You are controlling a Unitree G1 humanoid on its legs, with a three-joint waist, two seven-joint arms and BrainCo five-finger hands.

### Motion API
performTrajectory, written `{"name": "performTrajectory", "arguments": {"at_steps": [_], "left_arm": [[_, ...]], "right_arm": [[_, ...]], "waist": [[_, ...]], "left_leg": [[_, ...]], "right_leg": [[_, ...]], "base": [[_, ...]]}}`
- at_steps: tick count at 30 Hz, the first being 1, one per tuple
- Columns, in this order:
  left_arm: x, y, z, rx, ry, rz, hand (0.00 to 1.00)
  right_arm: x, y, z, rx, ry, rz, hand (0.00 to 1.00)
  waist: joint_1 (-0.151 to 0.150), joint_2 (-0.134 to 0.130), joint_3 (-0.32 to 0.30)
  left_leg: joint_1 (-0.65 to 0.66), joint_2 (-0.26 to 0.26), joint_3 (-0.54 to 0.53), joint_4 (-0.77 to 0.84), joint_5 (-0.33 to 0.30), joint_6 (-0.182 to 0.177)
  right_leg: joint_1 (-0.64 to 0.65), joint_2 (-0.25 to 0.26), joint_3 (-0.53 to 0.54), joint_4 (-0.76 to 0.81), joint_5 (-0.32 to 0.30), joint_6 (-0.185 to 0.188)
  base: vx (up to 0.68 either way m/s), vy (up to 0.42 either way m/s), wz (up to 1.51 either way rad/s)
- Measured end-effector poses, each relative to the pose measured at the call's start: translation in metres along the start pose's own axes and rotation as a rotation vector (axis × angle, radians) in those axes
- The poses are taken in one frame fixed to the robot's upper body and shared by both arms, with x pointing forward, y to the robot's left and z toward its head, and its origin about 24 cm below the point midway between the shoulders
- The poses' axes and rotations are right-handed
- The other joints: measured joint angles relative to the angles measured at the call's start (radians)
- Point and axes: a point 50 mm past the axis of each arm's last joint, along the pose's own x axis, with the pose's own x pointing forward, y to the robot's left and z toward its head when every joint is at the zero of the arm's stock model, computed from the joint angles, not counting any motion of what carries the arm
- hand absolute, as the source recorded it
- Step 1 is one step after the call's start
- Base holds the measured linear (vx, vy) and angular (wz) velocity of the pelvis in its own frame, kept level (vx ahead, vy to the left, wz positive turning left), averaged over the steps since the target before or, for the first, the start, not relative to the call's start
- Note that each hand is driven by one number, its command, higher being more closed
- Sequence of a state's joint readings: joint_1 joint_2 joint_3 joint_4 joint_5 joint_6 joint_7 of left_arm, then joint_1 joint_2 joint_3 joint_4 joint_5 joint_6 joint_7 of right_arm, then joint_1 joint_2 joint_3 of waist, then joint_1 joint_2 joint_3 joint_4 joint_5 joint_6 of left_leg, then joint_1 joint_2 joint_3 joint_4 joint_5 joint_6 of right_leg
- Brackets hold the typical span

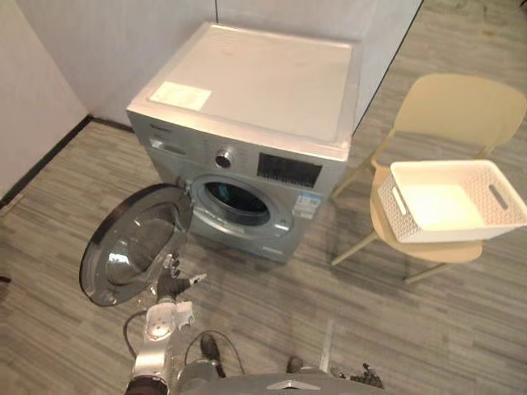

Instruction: Pick up the laundry basket with both hands and put the clothes into the washing machine.

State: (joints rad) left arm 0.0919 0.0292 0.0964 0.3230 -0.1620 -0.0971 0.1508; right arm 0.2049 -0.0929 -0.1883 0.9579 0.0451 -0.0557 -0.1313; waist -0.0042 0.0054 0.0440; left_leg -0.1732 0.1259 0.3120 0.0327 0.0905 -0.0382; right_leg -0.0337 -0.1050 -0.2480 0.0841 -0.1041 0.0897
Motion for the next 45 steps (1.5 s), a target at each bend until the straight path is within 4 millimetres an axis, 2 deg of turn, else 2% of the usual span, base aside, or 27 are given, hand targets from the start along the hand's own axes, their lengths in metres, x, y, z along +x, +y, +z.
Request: {"name": "performTrajectory", "arguments": {"at_steps": [1, 2, 3, 4, 6, 7, 8, 9, 10, 11, 12, 13, 14, 19, 20, 22, 23, 24, 26, 28, 31, 33, 35, 38, 42, 44, 45], "left_arm": [[0.005, 0.003, 0.012, -0.027, -0.045, 0.024, 0.0], [0.01, 0.006, 0.026, -0.044, -0.095, 0.056, 0.0], [0.016, 0.013, 0.044, -0.071, -0.162, 0.109, 0.0], [0.021, 0.023, 0.065, -0.108, -0.238, 0.181, 0.0], [0.022, 0.035, 0.083, -0.135, -0.303, 0.252, 0.0], [0.018, 0.061, 0.103, -0.128, -0.382, 0.366, 0.0], [0.016, 0.072, 0.108, -0.099, -0.402, 0.419, 0.0], [0.012, 0.093, 0.12, -0.052, -0.439, 0.519, 0.0], [0.012, 0.112, 0.135, -0.012, -0.47, 0.614, 0.0], [0.013, 0.12, 0.143, 0.01, -0.486, 0.655, 0.0], [0.018, 0.136, 0.162, 0.057, -0.509, 0.73, 0.0], [0.021, 0.143, 0.171, 0.079, -0.514, 0.756, 0.0], [0.025, 0.155, 0.196, 0.109, -0.549, 0.803, 0.0], [0.038, 0.183, 0.242, 0.162, -0.535, 0.835, 0.0], [0.042, 0.184, 0.248, 0.157, -0.527, 0.829, 0.0], [0.06, 0.177, 0.279, 0.172, -0.495, 0.775, 0.0], [0.063, 0.174, 0.285, 0.178, -0.484, 0.757, 0.0], [0.069, 0.168, 0.294, 0.192, -0.469, 0.726, 0.0], [0.076, 0.161, 0.299, 0.209, -0.435, 0.69, 0.0], [0.087, 0.151, 0.295, 0.245, -0.356, 0.636, 0.0], [0.094, 0.144, 0.29, 0.249, -0.289, 0.585, 0.0], [0.097, 0.141, 0.287, 0.241, -0.254, 0.551, 0.0], [0.095, 0.148, 0.287, 0.205, -0.239, 0.549, 0.0], [0.094, 0.15, 0.292, 0.066, -0.255, 0.521, 0.0], [0.096, 0.149, 0.283, -0.1, -0.258, 0.497, 0.0], [0.097, 0.15, 0.271, -0.149, -0.254, 0.492, 0.0], [0.098, 0.151, 0.259, -0.16, -0.246, 0.48, 0.0]], "right_arm": [[0.0, 0.001, 0.0, -0.015, -0.001, 0.003, 0.0], [0.0, 0.001, 0.001, -0.015, -0.006, 0.004, 0.0], [0.001, 0.002, 0.005, -0.015, -0.016, 0.005, 0.0], [0.001, 0.0, 0.006, -0.016, -0.021, 0.001, 0.0], [0.003, -0.004, 0.009, -0.019, -0.029, -0.009, 0.0], [0.002, -0.003, 0.007, -0.022, -0.018, -0.006, 0.0], [0.002, -0.003, 0.006, -0.024, -0.012, -0.004, 0.0], [0.002, -0.004, 0.004, -0.025, -0.004, 0.006, 0.0], [0.001, -0.005, 0.001, -0.024, 0.007, 0.01, 0.0], [0.001, -0.006, -0.001, -0.018, 0.01, 0.005, 0.0], [0.0, -0.007, -0.003, -0.012, 0.015, 0.002, 0.0], [0.0, -0.008, -0.004, -0.011, 0.018, 0.002, 0.0], [0.0, -0.009, -0.005, 0.002, 0.019, 0.006, 0.0], [-0.001, -0.005, 0.001, 0.035, -0.006, 0.012, 0.0], [-0.001, -0.004, 0.002, 0.034, -0.013, 0.015, 0.0], [-0.001, 0.002, 0.012, 0.0, -0.057, 0.044, 0.0], [-0.001, 0.004, 0.016, -0.012, -0.073, 0.056, 0.0], [-0.002, 0.012, 0.025, -0.037, -0.114, 0.093, 0.0], [-0.004, 0.023, 0.039, -0.062, -0.174, 0.137, 0.0], [-0.009, 0.034, 0.063, -0.079, -0.285, 0.181, 0.0], [-0.015, 0.044, 0.083, -0.086, -0.376, 0.214, 0.0], [-0.019, 0.049, 0.093, -0.091, -0.422, 0.235, 0.0], [-0.023, 0.054, 0.098, -0.101, -0.453, 0.255, 0.0], [-0.026, 0.057, 0.102, -0.129, -0.478, 0.27, 0.0], [-0.03, 0.059, 0.109, -0.144, -0.513, 0.292, 0.0], [-0.03, 0.06, 0.109, -0.149, -0.516, 0.303, 0.0], [-0.03, 0.058, 0.109, -0.173, -0.516, 0.298, 0.0]], "waist": [[-0.003, -0.003, 0.0], [-0.001, -0.005, 0.001], [-0.002, -0.007, 0.002], [-0.009, 0.005, 0.003], [-0.007, 0.016, 0.012], [-0.006, 0.01, 0.015], [-0.008, 0.009, 0.013], [-0.01, 0.017, 0.011], [-0.015, 0.02, 0.007], [-0.016, 0.017, 0.006], [-0.015, 0.018, 0.006], [-0.014, 0.018, 0.006], [-0.015, 0.019, 0.009], [-0.013, -0.009, 0.019], [-0.013, -0.013, 0.022], [-0.011, -0.041, 0.043], [-0.013, -0.048, 0.048], [-0.019, -0.066, 0.061], [-0.031, -0.089, 0.073], [-0.039, -0.124, 0.1], [-0.052, -0.15, 0.12], [-0.052, -0.166, 0.143], [-0.05, -0.186, 0.154], [-0.03, -0.186, 0.159], [-0.021, -0.187, 0.159], [-0.021, -0.187, 0.159], [-0.019, -0.185, 0.158]], "left_leg": [[-0.007, 0.01, 0.006, 0.017, 0.0, -0.001], [-0.016, 0.023, 0.047, 0.039, -0.027, 0.024], [-0.022, 0.071, 0.188, 0.089, -0.074, 0.045], [-0.022, 0.117, 0.298, 0.139, -0.084, 0.064], [-0.022, 0.123, 0.297, 0.17, -0.062, 0.045], [-0.024, 0.104, 0.221, 0.196, -0.06, 0.036], [-0.024, 0.092, 0.167, 0.194, -0.06, 0.025], [-0.021, 0.071, 0.073, 0.169, -0.065, 0.001], [-0.013, 0.05, 0.059, 0.113, -0.054, -0.012], [-0.009, 0.037, 0.06, 0.078, -0.041, -0.017], [0.008, 0.008, 0.067, -0.008, 0.006, -0.015], [0.016, -0.005, 0.069, -0.053, 0.031, -0.014], [0.013, -0.022, 0.07, -0.121, 0.073, -0.007], [-0.037, -0.045, 0.109, -0.121, 0.068, 0.001], [-0.048, -0.045, 0.113, -0.121, 0.068, 0.001], [-0.108, -0.042, 0.129, -0.121, 0.081, 0.012], [-0.125, -0.04, 0.13, -0.121, 0.086, 0.018], [-0.152, -0.036, 0.133, -0.121, 0.092, 0.02], [-0.18, -0.03, 0.141, -0.121, 0.099, 0.021], [-0.208, -0.019, 0.158, -0.121, 0.106, 0.025], [-0.249, -0.002, 0.161, -0.121, 0.119, 0.028], [-0.264, 0.014, 0.166, -0.121, 0.134, 0.032], [-0.282, 0.035, 0.179, -0.121, 0.139, 0.025], [-0.298, 0.061, 0.183, -0.121, 0.147, 0.016], [-0.297, 0.09, 0.184, -0.121, 0.143, -0.004], [-0.295, 0.098, 0.185, -0.121, 0.142, -0.003], [-0.292, 0.1, 0.185, -0.121, 0.144, -0.005]], "right_leg": [[0.01, 0.002, -0.019, 0.001, -0.003, -0.003], [0.015, 0.001, -0.039, 0.002, -0.003, -0.004], [0.016, -0.003, -0.045, 0.006, 0.0, -0.005], [0.017, -0.013, -0.062, 0.015, 0.0, -0.005], [0.015, -0.019, -0.058, 0.028, -0.003, -0.002], [0.015, -0.032, -0.035, 0.029, -0.006, 0.005], [0.018, -0.037, -0.03, 0.026, -0.008, 0.005], [0.017, -0.043, -0.025, 0.021, -0.007, 0.01], [0.007, -0.054, -0.026, 0.014, -0.001, 0.021], [-0.001, -0.06, -0.028, 0.008, 0.004, 0.027], [-0.014, -0.069, -0.033, -0.005, 0.019, 0.032], [-0.022, -0.072, -0.035, -0.01, 0.026, 0.036], [-0.042, -0.077, -0.04, -0.022, 0.049, 0.037], [-0.1, -0.095, -0.002, -0.057, 0.099, 0.046], [-0.111, -0.096, 0.002, -0.062, 0.106, 0.044], [-0.166, -0.093, 0.018, -0.084, 0.144, 0.043], [-0.18, -0.089, 0.019, -0.09, 0.153, 0.045], [-0.204, -0.084, 0.022, -0.103, 0.167, 0.037], [-0.233, -0.081, 0.029, -0.113, 0.184, 0.039], [-0.266, -0.071, 0.046, -0.131, 0.208, 0.033], [-0.306, -0.052, 0.05, -0.143, 0.227, 0.029], [-0.321, -0.036, 0.053, -0.15, 0.234, 0.022], [-0.341, -0.016, 0.063, -0.164, 0.243, 0.01], [-0.361, 0.008, 0.07, -0.165, 0.248, 0.004], [-0.362, 0.033, 0.071, -0.165, 0.249, 0.001], [-0.362, 0.04, 0.071, -0.165, 0.248, -0.003], [-0.361, 0.042, 0.071, -0.165, 0.245, -0.007]], "base": [[-0.07, -0.039, 0.53], [-0.08, -0.002, 0.44], [-0.05, 0.039, 0.47], [-0.03, 0.054, 0.38], [-0.03, 0.075, 0.06], [-0.05, 0.067, -0.19], [-0.04, 0.036, -0.2], [-0.03, 0.015, -0.04], [-0.04, 0.04, 0.04], [-0.09, 0.092, 0.15], [-0.09, 0.083, 0.14], [-0.12, 0.133, 0.2], [-0.09, 0.119, 0.11], [-0.01, 0.106, -0.14], [-0.01, 0.072, -0.22], [-0.02, 0.06, -0.16], [-0.04, 0.036, -0.13], [-0.03, 0.02, -0.11], [-0.03, 0.016, -0.15], [-0.01, -0.004, -0.25], [0.01, -0.022, -0.12], [0.02, -0.052, -0.15], [0.02, -0.055, -0.18], [0.02, -0.049, -0.16], [0.01, -0.04, -0.09], [-0.01, -0.03, -0.06], [-0.01, -0.021, -0.08]]}}
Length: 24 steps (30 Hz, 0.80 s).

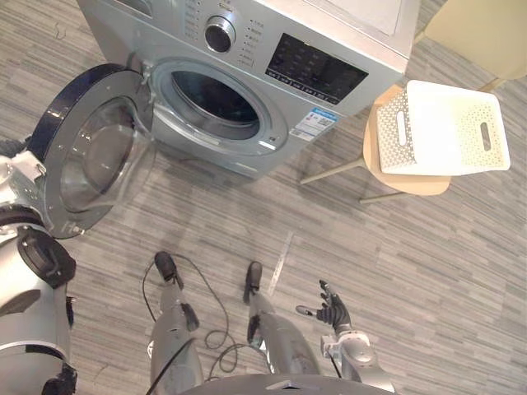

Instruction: Pick up the laundry basket with both hands and put the clothes into the washing machine.

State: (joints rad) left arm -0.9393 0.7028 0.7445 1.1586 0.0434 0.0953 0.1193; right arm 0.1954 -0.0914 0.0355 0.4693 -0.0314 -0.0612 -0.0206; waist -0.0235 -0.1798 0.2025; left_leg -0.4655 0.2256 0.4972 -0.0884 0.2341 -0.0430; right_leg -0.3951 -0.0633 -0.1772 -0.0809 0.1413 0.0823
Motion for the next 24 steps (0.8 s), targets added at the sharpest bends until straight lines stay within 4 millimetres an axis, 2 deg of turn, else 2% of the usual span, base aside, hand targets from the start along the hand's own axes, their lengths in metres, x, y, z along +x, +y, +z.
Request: {"name": "performTrajectory", "arguments": {"at_steps": [1, 2, 3, 4, 5, 6, 7, 8, 9, 10, 12, 13, 14, 15, 17, 18, 19, 20, 22, 23, 24], "left_arm": [[-0.002, 0.005, -0.021, 0.053, 0.048, -0.008, 0.0], [-0.003, 0.009, -0.032, 0.081, 0.072, -0.003, 0.0], [-0.007, 0.012, -0.054, 0.12, 0.126, -0.009, 0.0], [-0.014, 0.007, -0.079, 0.187, 0.196, -0.058, 0.0], [-0.021, -0.003, -0.098, 0.265, 0.248, -0.122, 0.0], [-0.026, -0.014, -0.11, 0.328, 0.277, -0.174, 0.0], [-0.038, -0.038, -0.129, 0.467, 0.312, -0.296, 0.0], [-0.06, -0.072, -0.155, 0.651, 0.338, -0.46, 0.0], [-0.064, -0.078, -0.158, 0.659, 0.34, -0.477, 0.0], [-0.08, -0.099, -0.171, 0.618, 0.378, -0.523, 0.0], [-0.103, -0.127, -0.176, 0.786, 0.262, -0.693, 0.0], [-0.121, -0.148, -0.176, 0.843, 0.178, -0.808, 0.0], [-0.159, -0.184, -0.177, 0.859, 0.064, -1.002, 0.0], [-0.191, -0.207, -0.18, 0.855, -0.002, -1.127, 0.0], [-0.281, -0.249, -0.192, 0.79, -0.122, -1.432, 0.0], [-0.295, -0.254, -0.193, 0.781, -0.139, -1.472, 0.0], [-0.331, -0.264, -0.194, 0.755, -0.187, -1.583, 0.0], [-0.356, -0.269, -0.195, 0.746, -0.234, -1.663, 0.0], [-0.364, -0.267, -0.198, 0.776, -0.275, -1.715, 0.0], [-0.362, -0.266, -0.201, 0.795, -0.27, -1.711, 0.0], [-0.357, -0.264, -0.208, 0.836, -0.252, -1.699, 0.0]], "right_arm": [[0.0, 0.0, 0.0, -0.018, 0.003, 0.012, 0.0], [0.0, 0.0, -0.001, -0.019, 0.006, 0.018, 0.0], [0.0, 0.001, -0.004, -0.042, 0.021, 0.032, 0.0], [0.0, 0.0, -0.007, -0.062, 0.041, 0.039, 0.0], [0.002, -0.001, -0.007, -0.073, 0.052, 0.045, 0.0], [0.003, -0.001, -0.007, -0.09, 0.057, 0.048, 0.0], [0.008, -0.004, -0.007, -0.124, 0.07, 0.053, 0.0], [0.018, -0.005, -0.001, -0.144, 0.081, 0.062, 0.0], [0.02, -0.005, 0.0, -0.147, 0.081, 0.064, 0.0], [0.026, -0.002, 0.006, -0.161, 0.071, 0.078, 0.0], [0.032, 0.003, 0.012, -0.178, 0.061, 0.099, 0.0], [0.033, 0.005, 0.012, -0.179, 0.067, 0.105, 0.0], [0.035, 0.008, 0.011, -0.193, 0.08, 0.12, 0.0], [0.035, 0.012, 0.01, -0.204, 0.087, 0.136, 0.0], [0.035, 0.027, 0.009, -0.241, 0.093, 0.181, 0.0], [0.035, 0.029, 0.008, -0.242, 0.092, 0.189, 0.0], [0.035, 0.035, 0.008, -0.235, 0.088, 0.202, 0.0], [0.034, 0.037, 0.006, -0.235, 0.096, 0.208, 0.0], [0.032, 0.033, -0.001, -0.232, 0.116, 0.196, 0.0], [0.032, 0.03, -0.002, -0.229, 0.118, 0.184, 0.0], [0.027, 0.021, -0.012, -0.21, 0.152, 0.149, 0.0]], "waist": [[-0.001, 0.001, 0.0], [-0.003, 0.001, 0.0], [-0.01, 0.0, -0.001], [-0.01, 0.001, -0.002], [-0.01, 0.001, -0.002], [-0.01, 0.002, -0.003], [-0.006, 0.007, -0.005], [-0.006, 0.009, -0.006], [-0.008, 0.009, -0.006], [-0.019, 0.013, -0.008], [-0.035, 0.03, -0.016], [-0.037, 0.04, -0.021], [-0.038, 0.055, -0.031], [-0.041, 0.064, -0.043], [-0.06, 0.083, -0.077], [-0.066, 0.085, -0.084], [-0.086, 0.095, -0.096], [-0.106, 0.102, -0.1], [-0.122, 0.11, -0.105], [-0.121, 0.113, -0.104], [-0.111, 0.124, -0.108]], "left_leg": [[0.008, 0.001, 0.005, 0.0, 0.001, -0.003], [0.013, 0.0, 0.008, 0.0, 0.001, -0.004], [0.022, -0.001, 0.01, 0.0, 0.001, -0.009], [0.028, -0.006, 0.01, 0.0, 0.002, -0.012], [0.032, -0.01, 0.008, 0.0, 0.001, -0.013], [0.034, -0.014, 0.005, 0.0, 0.001, -0.013], [0.04, -0.025, -0.003, 0.001, 0.001, -0.013], [0.061, -0.041, -0.008, 0.001, 0.001, -0.013], [0.065, -0.044, -0.009, 0.001, 0.001, -0.013], [0.077, -0.06, -0.023, 0.001, -0.003, -0.013], [0.079, -0.083, -0.042, 0.001, -0.011, -0.008], [0.08, -0.098, -0.049, 0.001, -0.016, -0.001], [0.087, -0.122, -0.054, 0.001, -0.024, 0.011], [0.096, -0.14, -0.051, 0.001, -0.032, 0.022], [0.135, -0.179, -0.021, 0.0, -0.055, 0.053], [0.14, -0.184, -0.014, 0.0, -0.059, 0.056], [0.157, -0.193, 0.005, 0.0, -0.067, 0.065], [0.174, -0.195, 0.022, 0.0, -0.073, 0.066], [0.194, -0.188, 0.04, 0.0, -0.076, 0.061], [0.201, -0.184, 0.044, 0.0, -0.074, 0.059], [0.206, -0.174, 0.049, 0.0, -0.069, 0.052]], "right_leg": [[0.004, 0.0, 0.001, 0.0, -0.001, -0.001], [0.007, 0.0, 0.003, 0.0, -0.001, -0.002], [0.015, -0.001, 0.003, 0.0, -0.003, -0.002], [0.023, -0.005, 0.002, 0.0, -0.006, 0.0], [0.028, -0.009, 0.002, 0.0, -0.007, 0.001], [0.031, -0.011, 0.0, 0.0, -0.007, 0.002], [0.042, -0.02, -0.005, 0.0, -0.009, 0.004], [0.067, -0.035, -0.014, 0.0, -0.006, 0.01], [0.072, -0.038, -0.016, 0.0, -0.006, 0.011], [0.094, -0.051, -0.027, 0.0, -0.009, 0.018], [0.107, -0.073, -0.044, 0.005, -0.018, 0.032], [0.109, -0.088, -0.05, 0.013, -0.023, 0.039], [0.115, -0.11, -0.053, 0.024, -0.026, 0.052], [0.12, -0.127, -0.05, 0.031, -0.025, 0.063], [0.14, -0.167, -0.016, 0.038, -0.023, 0.066], [0.14, -0.173, -0.009, 0.04, -0.023, 0.066], [0.142, -0.182, 0.009, 0.045, -0.022, 0.066], [0.146, -0.185, 0.025, 0.05, -0.023, 0.066], [0.145, -0.181, 0.042, 0.062, -0.033, 0.075], [0.148, -0.176, 0.045, 0.063, -0.037, 0.077], [0.151, -0.165, 0.05, 0.06, -0.04, 0.078]], "base": [[-0.01, -0.017, -0.1], [-0.01, -0.01, -0.07], [0.0, 0.0, 0.0], [0.01, -0.003, 0.07], [0.01, 0.0, 0.11], [0.01, 0.009, 0.19], [0.01, 0.029, 0.26], [0.0, 0.038, 0.24], [-0.01, 0.051, 0.26], [-0.03, 0.054, 0.38], [-0.03, 0.055, 0.43], [-0.02, 0.1, 0.33], [-0.01, 0.11, 0.26], [0.01, 0.155, 0.12], [0.06, 0.155, -0.23], [0.06, 0.128, -0.41], [0.05, 0.111, -0.39], [0.02, 0.067, -0.45], [0.01, 0.028, -0.37], [0.0, -0.012, -0.27], [-0.01, -0.037, -0.13]]}}
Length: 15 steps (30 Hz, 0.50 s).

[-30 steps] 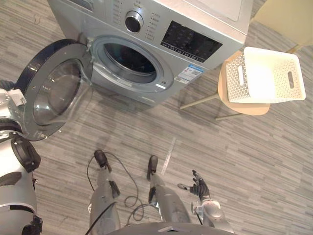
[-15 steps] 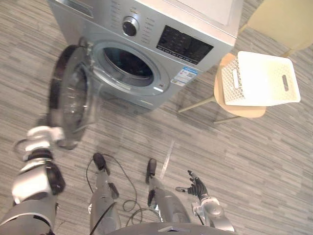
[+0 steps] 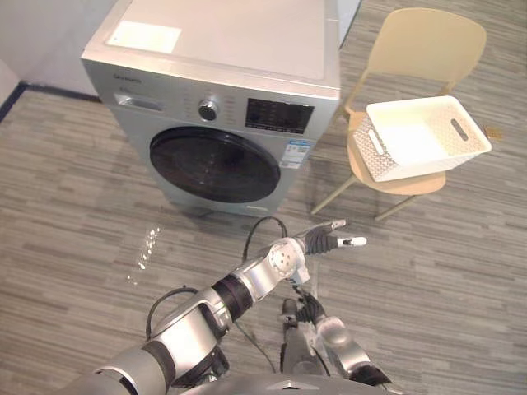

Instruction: Pick up the laundry basket with both hands and put the clothes into the washing machine.

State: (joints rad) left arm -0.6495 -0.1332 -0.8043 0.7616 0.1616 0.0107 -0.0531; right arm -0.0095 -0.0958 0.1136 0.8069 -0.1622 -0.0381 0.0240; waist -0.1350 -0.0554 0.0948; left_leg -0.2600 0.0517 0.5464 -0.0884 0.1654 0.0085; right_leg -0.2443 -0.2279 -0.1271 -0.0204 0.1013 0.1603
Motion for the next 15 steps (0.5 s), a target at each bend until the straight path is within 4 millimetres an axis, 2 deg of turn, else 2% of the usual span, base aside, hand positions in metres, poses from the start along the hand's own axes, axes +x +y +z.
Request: {"name": "performTrajectory", "arguments": {"at_steps": [3, 6, 7, 9, 11, 12, 14, 15], "left_arm": [[-0.006, 0.001, -0.018, -0.018, 0.059, 0.011, 0.0], [-0.017, 0.011, -0.041, -0.093, 0.116, 0.075, 0.0], [-0.029, 0.016, -0.057, -0.133, 0.147, 0.119, 0.0], [-0.046, 0.02, -0.075, -0.183, 0.18, 0.173, 0.0], [-0.08, 0.021, -0.107, -0.277, 0.245, 0.259, 0.0], [-0.089, 0.02, -0.115, -0.308, 0.261, 0.281, 0.0], [-0.124, 0.008, -0.145, -0.463, 0.335, 0.385, 0.0], [-0.132, 0.006, -0.151, -0.505, 0.354, 0.417, 0.0]], "right_arm": [[-0.009, -0.009, -0.027, 0.047, 0.08, -0.05, 0.0], [-0.011, -0.012, -0.032, 0.061, 0.096, -0.067, 0.0], [-0.012, -0.012, -0.034, 0.069, 0.102, -0.071, 0.0], [-0.013, -0.013, -0.035, 0.079, 0.106, -0.076, 0.0], [-0.014, -0.013, -0.038, 0.101, 0.113, -0.086, 0.0], [-0.015, -0.012, -0.04, 0.102, 0.116, -0.086, 0.0], [-0.016, -0.01, -0.046, 0.103, 0.138, -0.078, 0.0], [-0.017, -0.009, -0.048, 0.102, 0.15, -0.073, 0.0]], "waist": [[0.015, 0.032, -0.015], [0.016, 0.039, -0.017], [0.02, 0.04, -0.017], [0.026, 0.041, -0.017], [0.033, 0.044, -0.018], [0.04, 0.044, -0.018], [0.079, 0.044, -0.018], [0.087, 0.043, -0.018]], "left_leg": [[-0.001, 0.021, -0.009, 0.0, 0.009, -0.012], [0.002, 0.032, -0.028, 0.0, 0.014, -0.019], [0.004, 0.037, -0.037, 0.0, 0.015, -0.021], [0.004, 0.037, -0.052, 0.0, 0.015, -0.021], [0.004, 0.033, -0.089, 0.0, 0.015, -0.021], [0.005, 0.032, -0.101, 0.0, 0.014, -0.021], [0.012, 0.029, -0.14, 0.021, -0.001, -0.012], [-0.011, 0.033, -0.156, 0.069, -0.021, -0.009]], "right_leg": [[0.007, 0.023, -0.016, -0.005, -0.009, -0.016], [0.028, 0.037, -0.038, -0.021, -0.007, -0.027], [0.041, 0.043, -0.051, -0.028, -0.012, -0.038], [0.05, 0.044, -0.065, -0.029, -0.014, -0.039], [0.08, 0.043, -0.109, -0.033, -0.024, -0.043], [0.088, 0.043, -0.118, -0.033, -0.03, -0.043], [0.133, 0.038, -0.167, -0.024, -0.06, -0.037], [0.14, 0.035, -0.183, -0.015, -0.071, -0.036]], "base": [[0.0, -0.049, -0.01], [0.0, -0.048, 0.11], [0.02, -0.046, 0.22], [0.03, -0.027, 0.23], [0.07, -0.023, 0.46], [0.09, -0.022, 0.55], [0.13, -0.025, 0.64], [0.13, -0.022, 0.84]]}}
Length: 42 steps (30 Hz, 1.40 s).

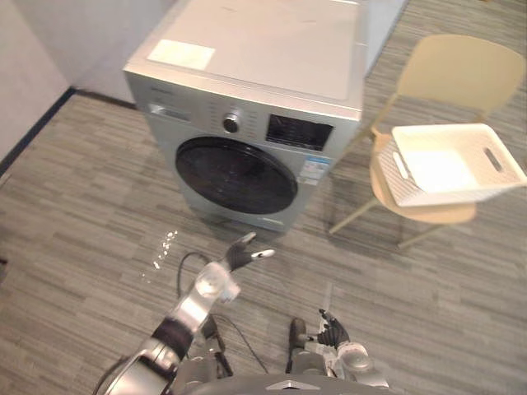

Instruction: Pick up the laundry basket with both hands and put the clothes into the washing machine.

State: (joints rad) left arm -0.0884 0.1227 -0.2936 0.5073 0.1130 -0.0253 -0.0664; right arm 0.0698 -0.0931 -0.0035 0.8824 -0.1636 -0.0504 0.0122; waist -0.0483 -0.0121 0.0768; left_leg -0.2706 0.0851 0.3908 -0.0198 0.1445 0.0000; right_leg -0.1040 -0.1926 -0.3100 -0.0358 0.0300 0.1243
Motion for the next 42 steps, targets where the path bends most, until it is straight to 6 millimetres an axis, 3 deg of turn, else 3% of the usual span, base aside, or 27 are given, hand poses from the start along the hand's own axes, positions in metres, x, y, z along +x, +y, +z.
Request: {"name": "performTrajectory", "arguments": {"at_steps": [2, 5, 7, 8, 9, 10, 11, 12, 15, 17, 18, 20, 21, 22, 23, 24, 27, 28, 30, 31, 34, 36, 37, 38, 39, 41, 42], "left_arm": [[-0.015, 0.011, -0.024, -0.136, 0.057, 0.095, 0.0], [-0.024, 0.013, -0.034, -0.205, 0.067, 0.153, 0.0], [-0.032, 0.018, -0.043, -0.236, 0.073, 0.211, 0.0], [-0.036, 0.017, -0.05, -0.246, 0.093, 0.225, 0.0], [-0.044, 0.01, -0.065, -0.256, 0.153, 0.218, 0.0], [-0.047, 0.005, -0.072, -0.264, 0.181, 0.21, 0.0], [-0.056, -0.005, -0.089, -0.287, 0.255, 0.198, 0.0], [-0.059, -0.006, -0.093, -0.29, 0.274, 0.198, 0.0], [-0.066, 0.003, -0.104, -0.301, 0.311, 0.236, 0.0], [-0.069, 0.013, -0.113, -0.287, 0.34, 0.258, 0.0], [-0.068, 0.015, -0.113, -0.287, 0.344, 0.262, 0.0], [-0.062, 0.017, -0.113, -0.288, 0.355, 0.274, 0.0], [-0.063, 0.018, -0.114, -0.291, 0.36, 0.278, 0.0], [-0.066, 0.014, -0.119, -0.321, 0.378, 0.292, 0.0], [-0.069, 0.013, -0.121, -0.336, 0.389, 0.308, 0.0], [-0.069, 0.011, -0.122, -0.356, 0.392, 0.317, 0.0], [-0.078, 0.005, -0.13, -0.478, 0.419, 0.419, 0.0], [-0.083, 0.002, -0.134, -0.522, 0.435, 0.446, 0.0], [-0.086, 0.001, -0.136, -0.537, 0.445, 0.456, 0.0], [-0.086, 0.004, -0.137, -0.53, 0.448, 0.461, 0.0], [-0.083, 0.004, -0.135, -0.53, 0.442, 0.456, 0.0], [-0.083, 0.002, -0.136, -0.531, 0.453, 0.447, 0.0], [-0.082, 0.002, -0.136, -0.531, 0.455, 0.445, 0.0], [-0.081, -0.003, -0.137, -0.538, 0.468, 0.431, 0.0], [-0.081, -0.004, -0.138, -0.538, 0.474, 0.429, 0.0], [-0.086, 0.005, -0.144, -0.509, 0.499, 0.452, 0.0], [-0.087, 0.006, -0.144, -0.505, 0.501, 0.455, 0.0]], "right_arm": [[0.0, -0.003, -0.001, -0.006, -0.008, -0.005, 0.0], [-0.002, -0.012, -0.007, -0.021, 0.018, -0.025, 0.0], [-0.001, -0.018, -0.007, -0.012, 0.023, -0.054, 0.0], [-0.001, -0.02, -0.009, 0.008, 0.025, -0.072, 0.0], [-0.004, -0.024, -0.017, 0.046, 0.05, -0.11, 0.0], [-0.006, -0.027, -0.021, 0.06, 0.063, -0.123, 0.0], [-0.01, -0.033, -0.027, 0.119, 0.07, -0.157, 0.0], [-0.01, -0.036, -0.026, 0.133, 0.062, -0.166, 0.0], [-0.01, -0.033, -0.025, 0.157, 0.049, -0.163, 0.0], [-0.01, -0.029, -0.026, 0.154, 0.045, -0.147, 0.0], [-0.01, -0.029, -0.024, 0.155, 0.035, -0.146, 0.0], [-0.009, -0.032, -0.018, 0.156, 0.011, -0.149, 0.0], [-0.009, -0.032, -0.019, 0.159, 0.013, -0.15, 0.0], [-0.011, -0.03, -0.024, 0.169, 0.028, -0.151, 0.0], [-0.013, -0.027, -0.03, 0.177, 0.043, -0.147, 0.0], [-0.014, -0.03, -0.031, 0.182, 0.048, -0.158, 0.0], [-0.016, -0.033, -0.035, 0.191, 0.061, -0.169, 0.0], [-0.018, -0.031, -0.039, 0.194, 0.071, -0.165, 0.0], [-0.021, -0.029, -0.047, 0.199, 0.095, -0.166, 0.0], [-0.023, -0.029, -0.051, 0.206, 0.11, -0.169, 0.0], [-0.026, -0.03, -0.061, 0.242, 0.147, -0.191, 0.0], [-0.03, -0.032, -0.067, 0.298, 0.162, -0.221, 0.0], [-0.03, -0.032, -0.068, 0.301, 0.163, -0.223, 0.0], [-0.031, -0.04, -0.069, 0.303, 0.162, -0.245, 0.0], [-0.031, -0.043, -0.069, 0.304, 0.163, -0.253, 0.0], [-0.028, -0.033, -0.066, 0.331, 0.164, -0.23, 0.0], [-0.026, -0.032, -0.064, 0.332, 0.16, -0.225, 0.0]], "waist": [[0.035, 0.017, 0.019], [0.053, 0.022, 0.02], [0.089, 0.007, 0.019], [0.088, 0.005, 0.02], [0.084, 0.001, 0.022], [0.081, 0.001, 0.023], [0.065, 0.001, 0.027], [0.056, 0.013, 0.026], [0.022, 0.003, 0.038], [-0.004, 0.0, 0.041], [-0.012, 0.002, 0.042], [-0.022, 0.011, 0.058], [-0.023, 0.01, 0.059], [-0.023, 0.0, 0.057], [-0.024, -0.004, 0.058], [-0.024, 0.007, 0.066], [-0.011, 0.027, 0.073], [-0.001, 0.029, 0.077], [0.03, 0.022, 0.082], [0.034, 0.001, 0.09], [0.027, 0.001, 0.091], [0.017, 0.004, 0.09], [0.017, 0.006, 0.09], [0.017, 0.04, 0.078], [0.02, 0.044, 0.077], [0.015, -0.008, 0.066], [0.017, -0.014, 0.063]], "left_leg": [[-0.119, 0.028, -0.058, 0.271, -0.106, 0.016], [-0.12, 0.032, 0.048, 0.314, -0.167, 0.059], [-0.134, 0.007, 0.04, 0.364, -0.221, 0.08], [-0.143, -0.003, 0.038, 0.41, -0.263, 0.084], [-0.122, -0.025, 0.044, 0.473, -0.343, 0.09], [-0.101, -0.037, 0.039, 0.481, -0.364, 0.095], [-0.031, -0.073, 0.031, 0.472, -0.402, 0.106], [0.005, -0.084, 0.026, 0.458, -0.412, 0.11], [0.158, -0.119, -0.033, 0.346, -0.413, 0.108], [0.238, -0.128, -0.075, 0.282, -0.4, 0.106], [0.247, -0.132, -0.09, 0.273, -0.4, 0.104], [0.302, -0.145, -0.141, 0.236, -0.409, 0.089], [0.319, -0.149, -0.155, 0.227, -0.414, 0.08], [0.366, -0.165, -0.194, 0.215, -0.431, 0.05], [0.404, -0.167, -0.212, 0.229, -0.448, 0.021], [0.415, -0.154, -0.22, 0.252, -0.457, 0.008], [0.28, -0.032, -0.164, 0.704, -0.405, -0.016], [0.191, 0.053, -0.127, 0.943, -0.257, -0.001], [0.104, 0.189, -0.061, 1.159, -0.262, 0.026], [0.071, 0.235, -0.023, 1.168, -0.285, 0.029], [0.053, 0.257, 0.07, 0.966, -0.334, 0.008], [0.059, 0.212, 0.106, 0.651, -0.33, -0.013], [0.062, 0.195, 0.099, 0.565, -0.315, -0.02], [0.073, 0.165, 0.043, 0.369, -0.225, -0.042], [0.077, 0.156, 0.036, 0.363, -0.183, -0.036], [0.087, 0.063, 0.028, 0.318, -0.202, -0.017], [0.083, 0.049, 0.028, 0.319, -0.214, -0.012]], "right_leg": [[0.061, -0.01, -0.105, 0.032, -0.044, 0.022], [0.143, -0.026, -0.23, 0.06, -0.098, 0.06], [0.155, -0.06, -0.257, 0.093, -0.136, 0.084], [0.171, -0.076, -0.273, 0.112, -0.153, 0.102], [0.191, -0.135, -0.285, 0.208, -0.205, 0.089], [0.186, -0.166, -0.275, 0.284, -0.219, 0.068], [0.104, -0.262, -0.198, 0.583, -0.202, -0.101], [0.055, -0.28, -0.137, 0.705, -0.169, -0.182], [-0.092, -0.172, 0.031, 0.949, -0.29, -0.104], [-0.199, -0.004, 0.094, 0.794, -0.35, -0.081], [-0.225, 0.035, 0.126, 0.726, -0.349, -0.078], [-0.293, 0.147, 0.305, 0.442, -0.244, -0.054], [-0.29, 0.167, 0.34, 0.36, -0.189, -0.055], [-0.282, 0.174, 0.394, 0.296, -0.05, -0.068], [-0.267, 0.173, 0.409, 0.33, 0.017, -0.091], [-0.263, 0.177, 0.4, 0.37, 0.004, -0.08], [-0.167, 0.185, 0.31, 0.429, -0.1, -0.107], [-0.11, 0.196, 0.287, 0.419, -0.132, -0.126], [-0.026, 0.205, 0.266, 0.397, -0.162, -0.15], [0.024, 0.191, 0.256, 0.366, -0.175, -0.153], [0.113, 0.142, 0.222, 0.31, -0.201, -0.14], [0.135, 0.101, 0.188, 0.319, -0.239, -0.11], [0.133, 0.091, 0.184, 0.334, -0.256, -0.098], [0.111, 0.093, 0.181, 0.382, -0.303, -0.065], [0.108, 0.089, 0.187, 0.393, -0.314, -0.062], [0.119, 0.027, 0.197, 0.363, -0.326, -0.045], [0.12, 0.018, 0.2, 0.352, -0.326, -0.045]], "base": [[0.14, 0.005, 1.18], [0.11, 0.06, 1.31], [0.11, 0.089, 0.58], [0.25, 0.167, 0.44], [0.26, 0.159, 0.37], [0.36, 0.253, 0.34], [0.36, 0.268, 0.15], [0.37, 0.286, 0.22], [0.34, 0.143, 0.4], [0.42, 0.067, 0.65], [0.39, 0.022, 0.73], [0.53, 0.004, 0.72], [0.54, -0.032, 0.88], [0.37, -0.064, 0.98], [0.52, -0.13, 0.97], [0.54, -0.163, 0.7], [0.53, -0.184, 0.62], [0.34, -0.126, 0.34], [0.39, -0.163, 0.17], [0.36, -0.153, 0.21], [0.32, -0.004, 0.37], [0.22, 0.157, 0.53], [0.25, 0.262, 0.55], [0.17, 0.191, 0.25], [0.2, 0.23, 0.3], [0.18, 0.171, 0.26], [0.21, 0.196, 0.09]]}}
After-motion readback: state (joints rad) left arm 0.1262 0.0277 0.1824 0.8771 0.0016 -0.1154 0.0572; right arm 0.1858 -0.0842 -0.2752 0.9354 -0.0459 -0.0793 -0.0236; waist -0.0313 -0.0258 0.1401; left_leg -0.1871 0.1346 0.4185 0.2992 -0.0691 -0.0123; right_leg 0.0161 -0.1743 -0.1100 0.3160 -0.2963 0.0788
